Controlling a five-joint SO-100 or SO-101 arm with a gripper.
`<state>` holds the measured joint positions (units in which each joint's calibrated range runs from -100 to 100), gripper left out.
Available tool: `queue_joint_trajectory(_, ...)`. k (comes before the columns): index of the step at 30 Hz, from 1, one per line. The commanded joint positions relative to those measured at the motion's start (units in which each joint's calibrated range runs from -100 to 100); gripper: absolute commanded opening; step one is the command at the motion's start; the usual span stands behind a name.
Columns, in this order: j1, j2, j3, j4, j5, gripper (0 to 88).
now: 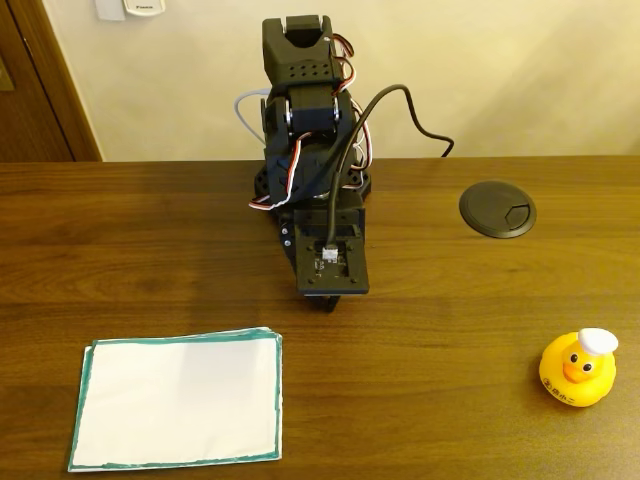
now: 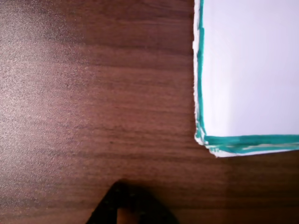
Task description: Grab the yellow duck toy and put inside the green color rectangle box on the table
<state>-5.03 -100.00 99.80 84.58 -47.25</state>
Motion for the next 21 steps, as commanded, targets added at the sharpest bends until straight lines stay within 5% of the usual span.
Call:
queue_joint_trajectory(1,0.37,0.00,0.11,0.25,0.05,0.6)
queue_joint_trajectory(21,1.15,0.00,0.11,0.25,-0.10,0.6)
